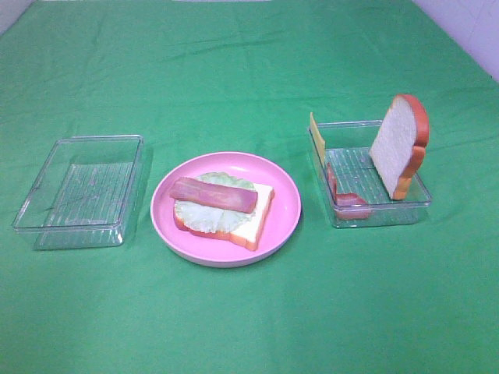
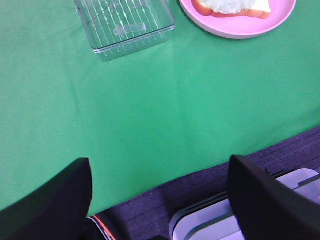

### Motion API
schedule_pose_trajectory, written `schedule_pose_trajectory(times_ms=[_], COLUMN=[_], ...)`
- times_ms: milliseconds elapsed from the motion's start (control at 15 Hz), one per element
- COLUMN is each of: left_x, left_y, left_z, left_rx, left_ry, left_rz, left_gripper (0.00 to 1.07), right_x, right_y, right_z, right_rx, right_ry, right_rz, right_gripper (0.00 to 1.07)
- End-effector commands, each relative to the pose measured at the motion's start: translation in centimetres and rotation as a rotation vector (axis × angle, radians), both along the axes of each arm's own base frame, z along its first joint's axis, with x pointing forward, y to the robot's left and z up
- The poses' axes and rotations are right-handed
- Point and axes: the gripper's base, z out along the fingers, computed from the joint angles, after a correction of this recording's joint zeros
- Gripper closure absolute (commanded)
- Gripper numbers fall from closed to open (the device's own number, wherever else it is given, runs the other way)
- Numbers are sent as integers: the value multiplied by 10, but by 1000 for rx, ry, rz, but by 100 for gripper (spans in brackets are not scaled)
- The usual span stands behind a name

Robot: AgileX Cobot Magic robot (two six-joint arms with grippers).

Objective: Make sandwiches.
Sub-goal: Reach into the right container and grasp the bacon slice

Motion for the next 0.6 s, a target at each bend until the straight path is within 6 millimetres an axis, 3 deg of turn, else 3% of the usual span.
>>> schedule_pose_trajectory(times_ms=[67,400,600], left_x=[-23,-52,-68], left_y=[16,33,41], left_z=[-15,-49,-51], left_rx=[35,27,-44], left_ry=[-66,-160,-295], left_rz=[-37,-84,-82], left_gripper=[35,35,35], right_x=[-1,-1,-1], right_y=[0,0,0], right_z=[0,0,1], right_rx=[-14,-14,-16], right_ry=[-20,-20,-20], right_rz=[-2,-2,-4], right_gripper=[30,30,30])
